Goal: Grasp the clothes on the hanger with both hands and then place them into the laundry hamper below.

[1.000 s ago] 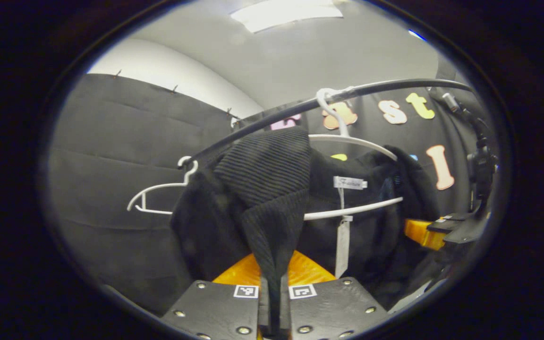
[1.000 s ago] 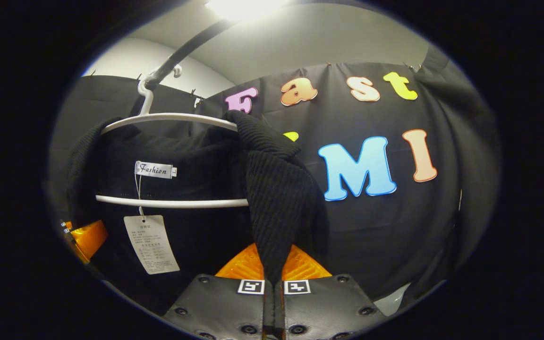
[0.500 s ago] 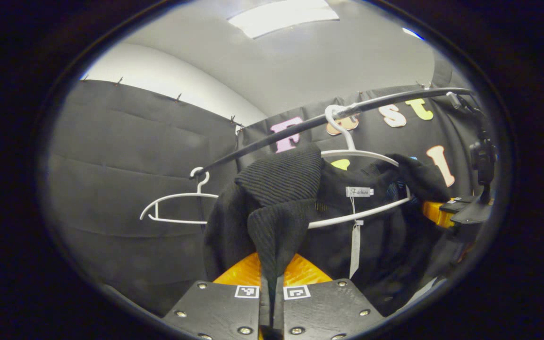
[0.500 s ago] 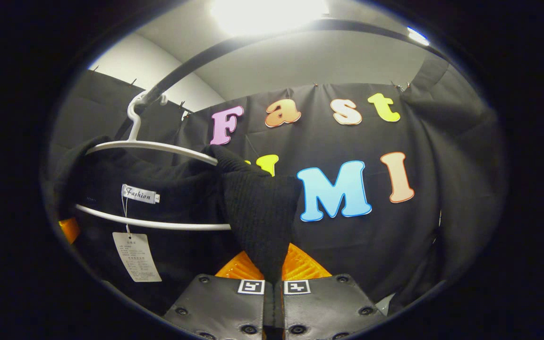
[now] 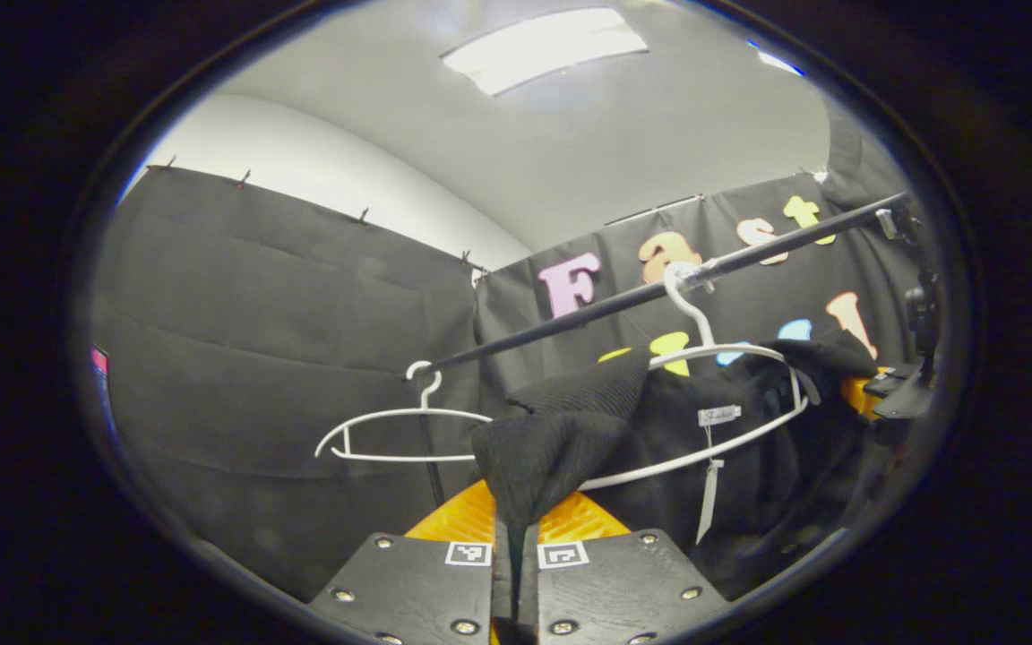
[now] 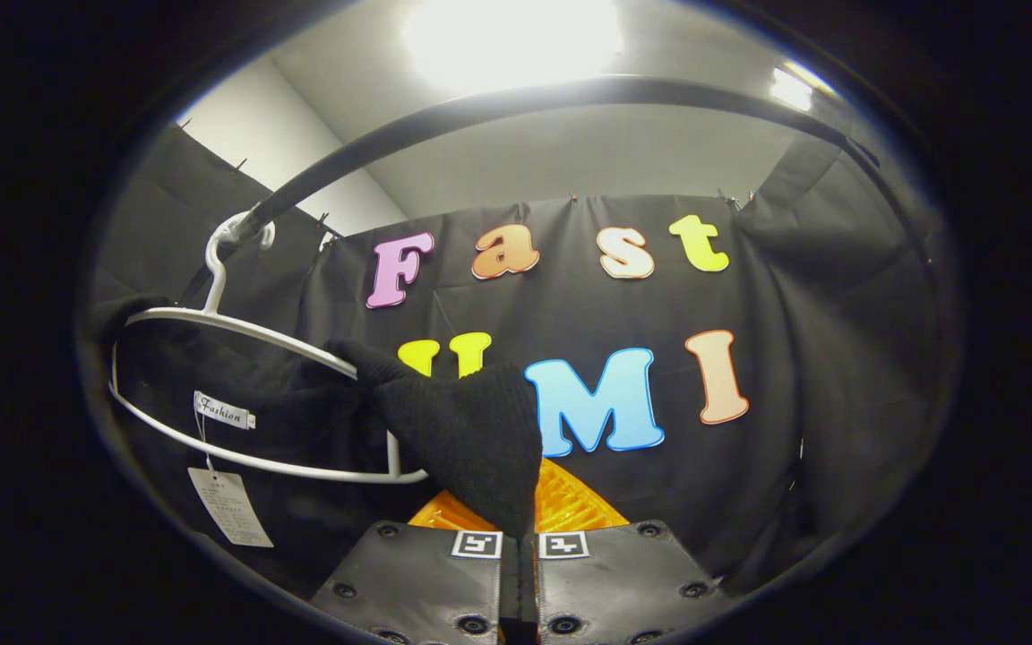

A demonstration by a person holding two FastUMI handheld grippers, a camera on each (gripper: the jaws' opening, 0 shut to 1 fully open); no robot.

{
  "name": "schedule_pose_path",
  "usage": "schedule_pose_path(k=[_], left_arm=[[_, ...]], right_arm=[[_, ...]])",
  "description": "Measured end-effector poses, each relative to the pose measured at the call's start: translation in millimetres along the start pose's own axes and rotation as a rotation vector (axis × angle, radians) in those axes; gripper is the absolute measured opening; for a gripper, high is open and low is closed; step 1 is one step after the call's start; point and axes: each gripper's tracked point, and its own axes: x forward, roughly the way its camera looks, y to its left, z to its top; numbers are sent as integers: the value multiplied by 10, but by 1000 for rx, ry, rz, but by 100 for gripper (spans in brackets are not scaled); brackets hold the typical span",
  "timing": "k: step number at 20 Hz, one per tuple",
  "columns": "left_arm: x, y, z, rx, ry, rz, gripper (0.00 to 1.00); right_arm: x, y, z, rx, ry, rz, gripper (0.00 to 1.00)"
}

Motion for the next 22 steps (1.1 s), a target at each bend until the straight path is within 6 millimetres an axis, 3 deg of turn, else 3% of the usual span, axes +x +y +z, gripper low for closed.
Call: schedule_pose_path(k=[13, 22], left_arm=[[356, 499, 489, 23, -123, 28, 3], [779, 651, 452, -5, -129, -21, 3]], right_arm=[[312, -175, 210, 26, -77, -30, 1], [641, -93, 101, 28, -61, -5, 1]])
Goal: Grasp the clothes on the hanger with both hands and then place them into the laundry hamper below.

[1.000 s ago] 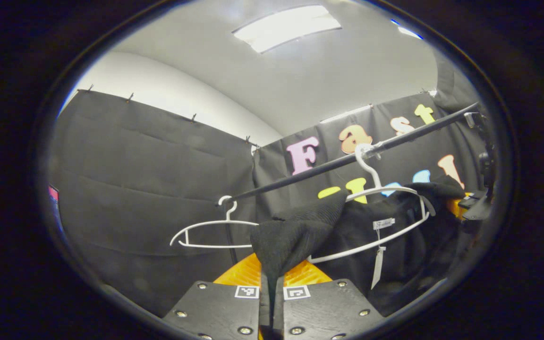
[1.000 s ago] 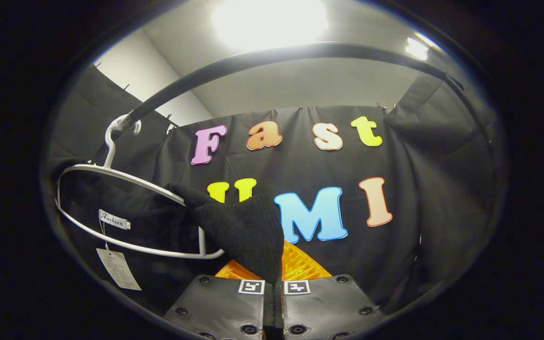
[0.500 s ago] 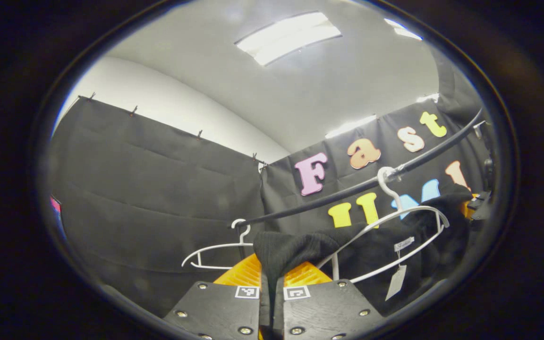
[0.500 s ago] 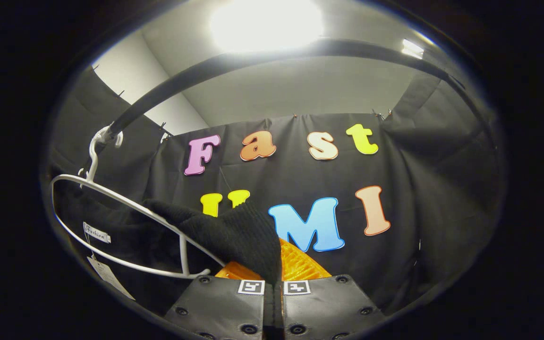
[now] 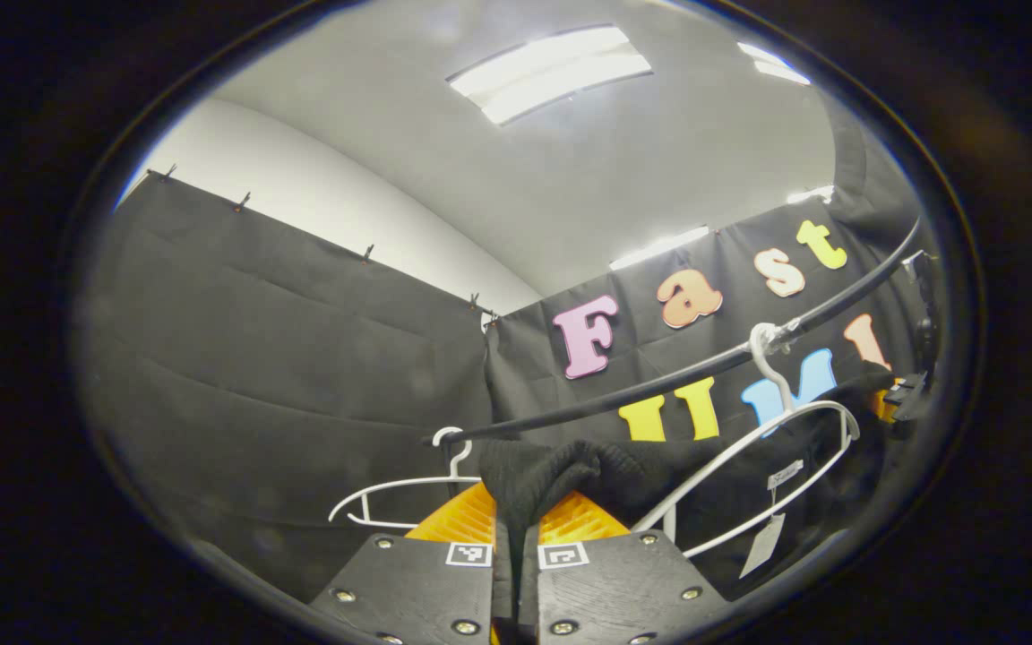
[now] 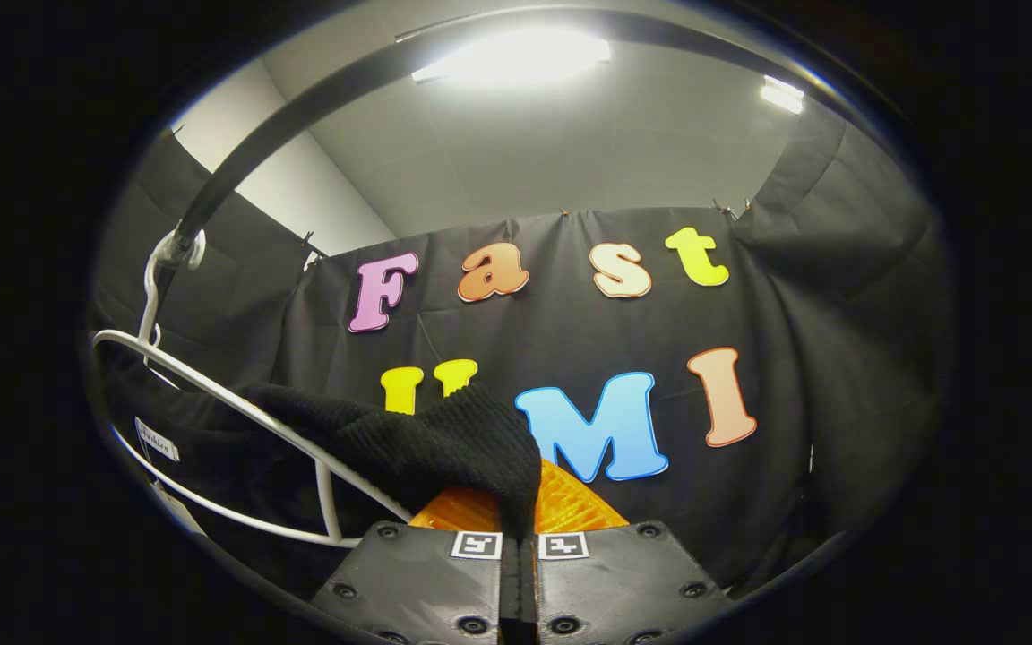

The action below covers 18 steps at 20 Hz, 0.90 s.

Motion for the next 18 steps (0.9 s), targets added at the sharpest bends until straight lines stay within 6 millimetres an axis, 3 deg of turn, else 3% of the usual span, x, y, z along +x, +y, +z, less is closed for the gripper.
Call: schedule_pose_path(k=[5, 9, 18], left_arm=[[202, 28, -109, -31, 12, -45, 3], [434, -67, -285, -62, 41, -103, 4], [391, -144, -847, -122, 106, -145, 4]], right_arm=[[192, 75, -141, 46, 33, 49, 1], [341, 9, -366, 83, 82, 47, 1], [281, 56, -949, 153, 244, 78, 1]])
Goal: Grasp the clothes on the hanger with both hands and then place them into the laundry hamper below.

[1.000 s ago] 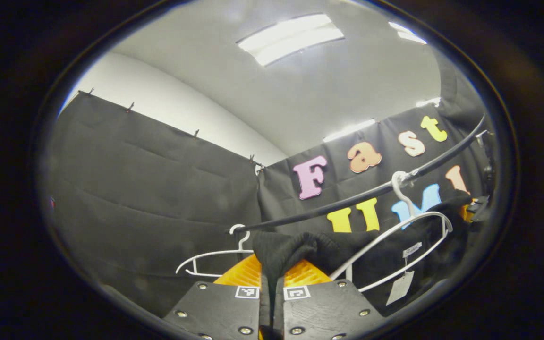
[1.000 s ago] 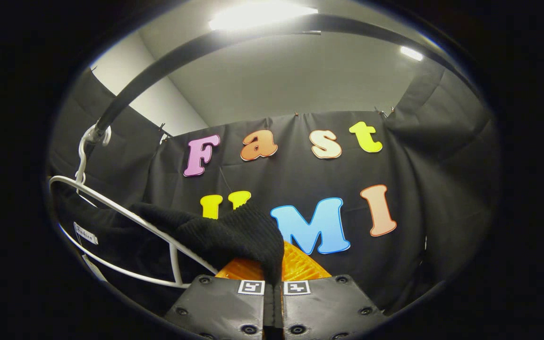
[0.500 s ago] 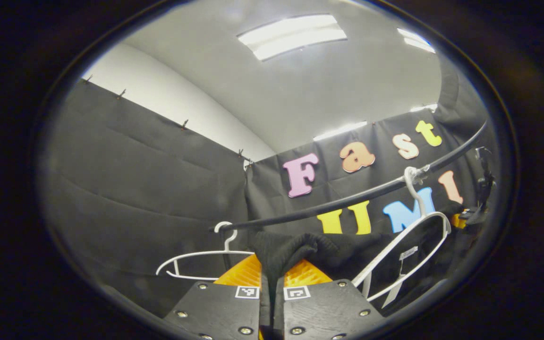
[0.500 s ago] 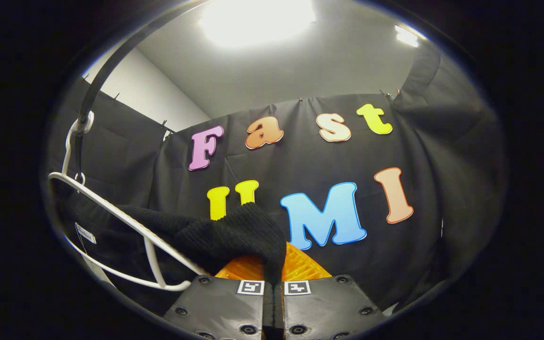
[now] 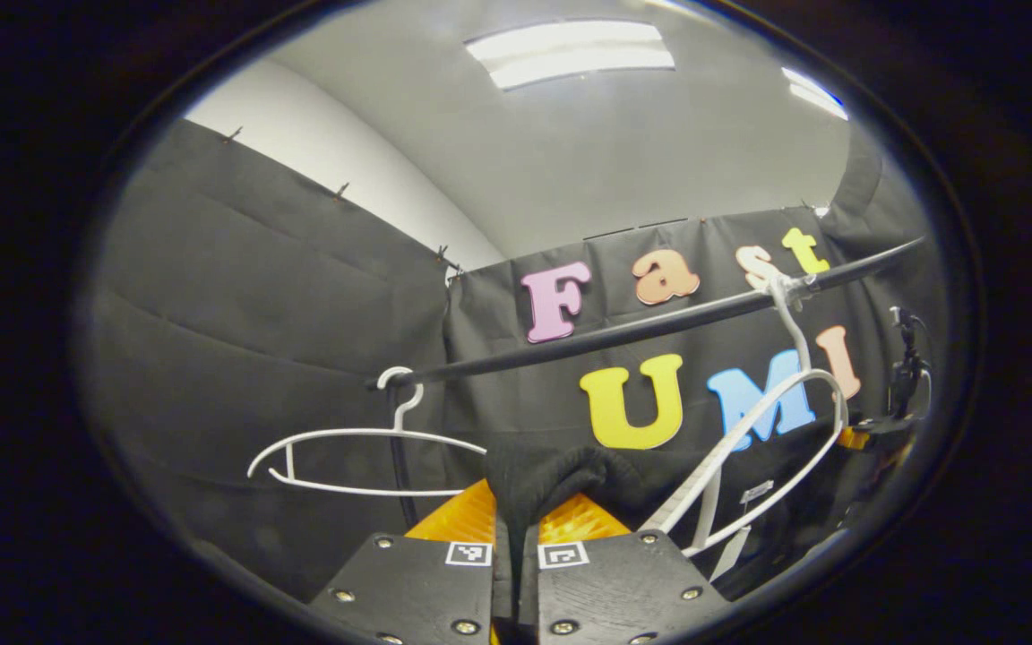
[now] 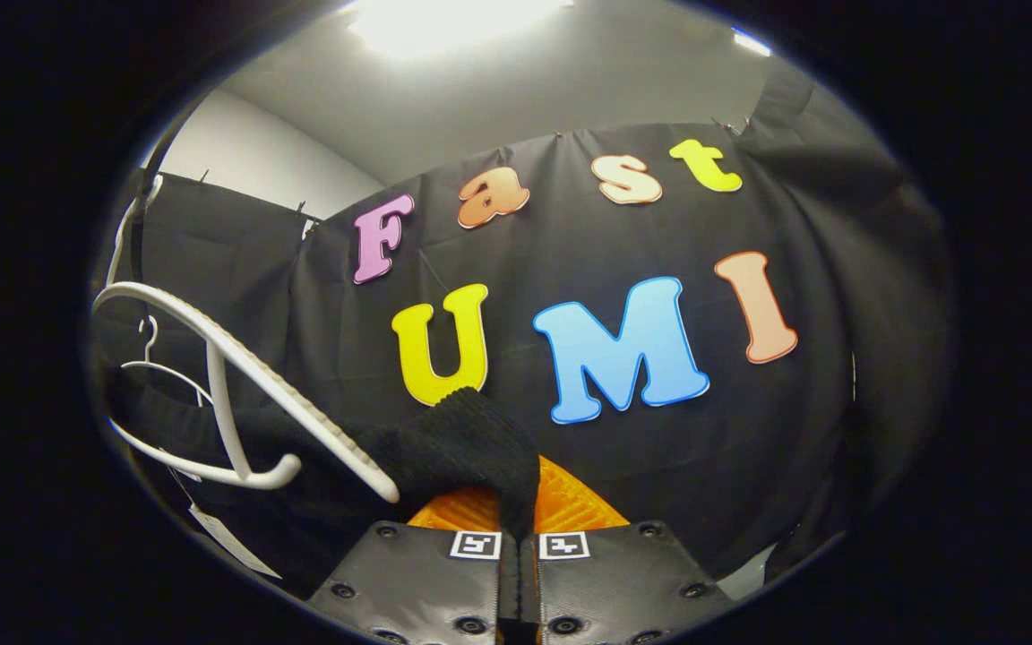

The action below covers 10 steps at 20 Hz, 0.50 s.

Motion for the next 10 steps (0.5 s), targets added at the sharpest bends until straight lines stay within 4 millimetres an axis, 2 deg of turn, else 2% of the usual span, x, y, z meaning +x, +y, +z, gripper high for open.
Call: schedule_pose_path(k=[4, 7, 10], left_arm=[[-51, 60, -163, 27, 7, -11, 4], [-167, 110, -311, 57, 23, -16, 2], [-245, 149, -437, 57, 43, -17, 4]], right_arm=[[-137, 11, -245, -1, 55, -4, 1], [-245, 27, -339, -28, 80, -6, 1], [-455, 52, -432, -39, 98, -11, 2]])
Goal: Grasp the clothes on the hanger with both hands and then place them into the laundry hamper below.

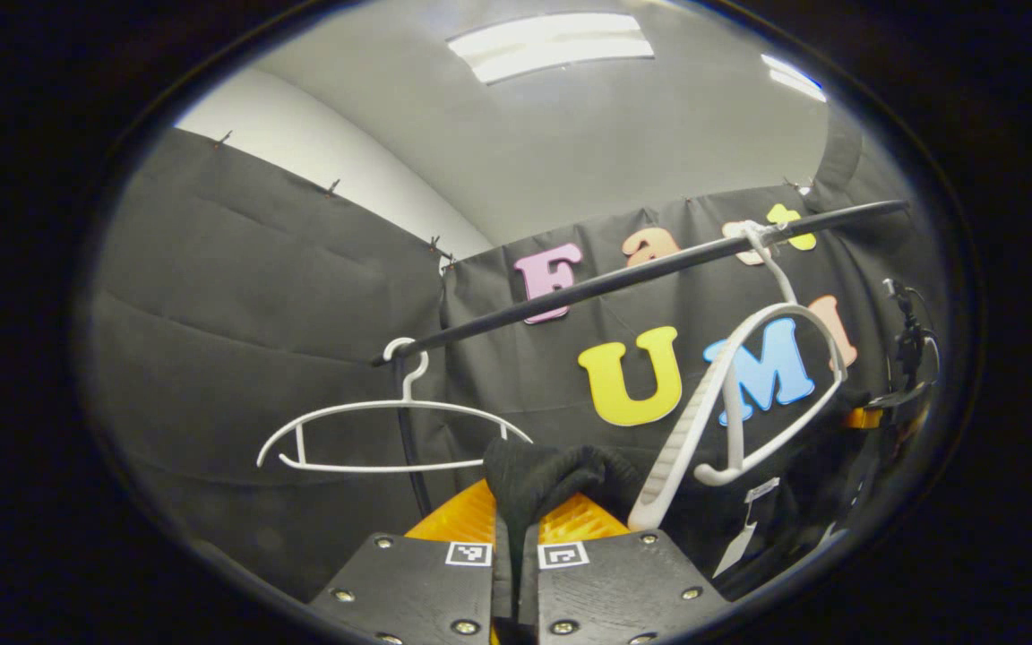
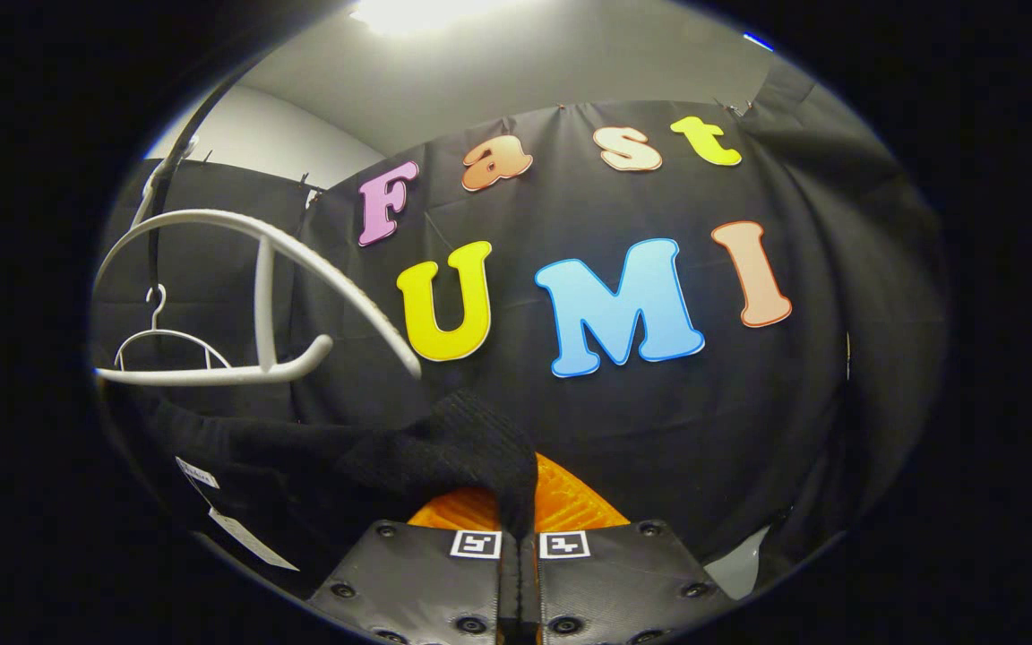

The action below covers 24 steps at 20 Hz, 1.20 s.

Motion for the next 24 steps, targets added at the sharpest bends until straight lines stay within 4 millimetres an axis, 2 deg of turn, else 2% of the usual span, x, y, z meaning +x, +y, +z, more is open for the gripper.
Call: schedule_pose_path(k=[3, 7, 12, 19, 21, 24], left_arm=[[-118, -22, -108, -9, 11, -11, 3], [-330, -93, -255, -23, 31, -44, 3], [-515, -248, -280, -54, 44, -122, 4], [-849, -684, -273, -101, 32, -257, 3], [-905, -820, -288, -110, 31, -288, 4], [-1014, -1037, -380, -133, 39, -339, 3]], right_arm=[[-165, 15, -59, -3, 16, -11, 2], [-487, 66, -124, 14, 30, -28, 1], [-880, 171, -164, 9, 39, -36, 1], [-1491, 476, -235, -20, 47, -15, 2], [-1624, 575, -303, -33, 56, -4, 1], [-1790, 748, -506, -39, 87, 16, 2]])
